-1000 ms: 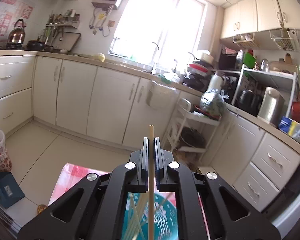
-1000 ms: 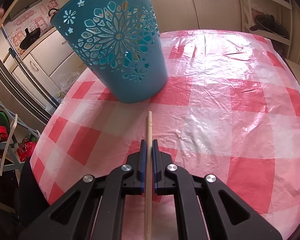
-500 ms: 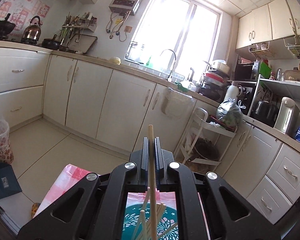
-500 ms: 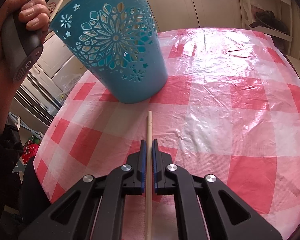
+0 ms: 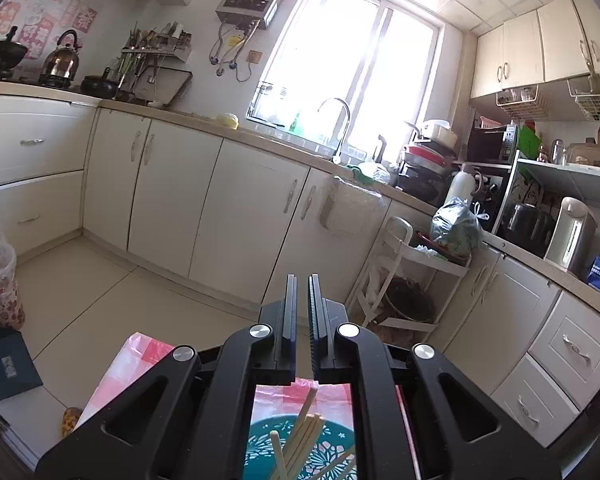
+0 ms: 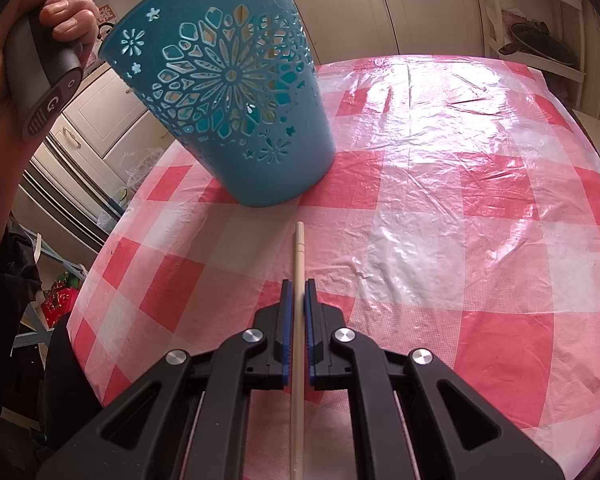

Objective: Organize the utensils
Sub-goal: 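Close the right tool on the last wooden stick and lift it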

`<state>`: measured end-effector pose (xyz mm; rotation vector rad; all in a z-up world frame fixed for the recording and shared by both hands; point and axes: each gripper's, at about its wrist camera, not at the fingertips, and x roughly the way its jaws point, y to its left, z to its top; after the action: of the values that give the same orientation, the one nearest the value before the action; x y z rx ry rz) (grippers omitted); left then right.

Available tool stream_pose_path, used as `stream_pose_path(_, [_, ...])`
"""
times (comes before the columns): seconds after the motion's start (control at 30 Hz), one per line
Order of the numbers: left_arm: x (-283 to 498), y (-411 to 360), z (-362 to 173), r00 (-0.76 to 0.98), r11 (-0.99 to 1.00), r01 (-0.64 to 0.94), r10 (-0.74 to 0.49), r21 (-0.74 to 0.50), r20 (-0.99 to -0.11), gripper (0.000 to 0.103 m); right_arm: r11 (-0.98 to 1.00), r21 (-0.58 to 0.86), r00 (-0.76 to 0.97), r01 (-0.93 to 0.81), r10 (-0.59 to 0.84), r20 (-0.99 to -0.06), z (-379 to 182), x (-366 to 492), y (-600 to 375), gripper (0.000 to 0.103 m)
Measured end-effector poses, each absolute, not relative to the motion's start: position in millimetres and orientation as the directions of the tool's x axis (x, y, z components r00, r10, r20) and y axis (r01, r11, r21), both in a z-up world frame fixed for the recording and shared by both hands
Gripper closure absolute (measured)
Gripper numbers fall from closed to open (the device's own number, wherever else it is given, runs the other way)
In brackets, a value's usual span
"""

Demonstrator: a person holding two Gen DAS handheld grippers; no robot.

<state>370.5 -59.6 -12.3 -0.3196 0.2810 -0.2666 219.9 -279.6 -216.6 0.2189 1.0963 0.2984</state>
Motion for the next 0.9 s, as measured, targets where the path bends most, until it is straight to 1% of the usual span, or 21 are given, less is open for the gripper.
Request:
stream_pose_path(0.2, [338.9, -48.3, -27.4, 0.913, 0.926, 0.211, -0.301, -0.313, -0.275, 0.097, 0.943, 0.301, 0.422, -0.141, 0.332, -0.843, -215.9, 218.7, -274.0, 0.097])
stream_pose_path(0.23, [331.6, -44.7, -29.5, 0.914, 0.931, 0.206, -0.293, -0.303, -0.28, 0.094, 0.944, 0.297, 0.422, -0.143, 0.33, -0.844, -216.0, 218.5, -272.9, 0.097])
stream_pose_path(0.3, [310.8, -32.7, -36.7, 0.922, 0.945, 0.179, -0.258, -0.275, -0.289, 0.077, 0.948, 0.28, 0.424, -0.152, 0.318, -0.848, -215.8, 218.0, -269.3, 0.097])
stream_pose_path(0.33, [298.6, -25.0, -41.9, 0.927, 0.953, 0.156, -0.232, -0.261, -0.294, 0.057, 0.951, 0.266, 0.426, -0.159, 0.309, -0.85, -215.6, 217.6, -266.9, 0.097])
stream_pose_path(0.37, [288.8, -18.0, -47.2, 0.932, 0.959, 0.132, -0.206, -0.251, -0.298, 0.041, 0.953, 0.253, 0.427, -0.166, 0.301, -0.853, -215.6, 217.5, -263.9, 0.097])
stream_pose_path(0.4, [277.3, -10.1, -56.0, 0.935, 0.966, 0.104, -0.176, -0.237, -0.308, 0.036, 0.954, 0.246, 0.428, -0.169, 0.296, -0.854, -215.7, 217.3, -262.2, 0.097])
stream_pose_path(0.47, [264.0, 1.3, -76.3, 0.921, 0.974, 0.078, -0.152, -0.214, -0.359, 0.026, 0.955, 0.244, 0.425, -0.171, 0.295, -0.856, -216.1, 217.5, -261.0, 0.097])
stream_pose_path(0.53, [258.4, 7.6, -106.2, 0.883, 0.983, 0.061, -0.135, -0.174, -0.45, 0.023, 0.955, 0.243, 0.418, -0.172, 0.295, -0.859, -216.6, 217.7, -259.0, 0.097])
stream_pose_path(0.57, [258.4, 9.3, -118.7, 0.863, 0.986, 0.058, -0.129, -0.156, -0.489, 0.022, 0.957, 0.221, 0.418, -0.186, 0.281, -0.864, -216.7, 217.7, -256.1, 0.097])
stream_pose_path(0.63, [261.5, 7.9, -147.0, 0.8, 0.99, 0.069, -0.128, -0.121, -0.587, 0.022, 0.963, 0.134, 0.425, -0.233, 0.225, -0.877, -215.5, 216.3, -243.7, 0.097])
stream_pose_path(0.7, [261.0, 4.9, -166.0, 0.767, 0.992, 0.079, -0.121, -0.093, -0.63, 0.022, 0.963, 0.063, 0.44, -0.261, 0.176, -0.881, -216.0, 214.2, -234.1, 0.097])
stream_pose_path(0.73, [261.2, 3.2, -173.6, 0.751, 0.992, 0.091, -0.125, -0.086, -0.648, 0.02, 0.964, 0.055, 0.441, -0.261, 0.169, -0.881, -216.1, 214.0, -232.6, 0.097])
stream_pose_path(0.77, [262.4, 0.9, -178.3, 0.739, 0.991, 0.101, -0.131, -0.084, -0.66, 0.02, 0.966, 0.069, 0.436, -0.25, 0.176, -0.882, -216.1, 214.6, -234.1, 0.097])
stream_pose_path(0.9, [259.5, -5.2, -193.6, 0.72, 0.989, 0.122, -0.142, -0.078, -0.68, 0.017, 0.954, 0.253, 0.412, -0.16, 0.298, -0.861, -215.3, 216.2, -259.9, 0.097])
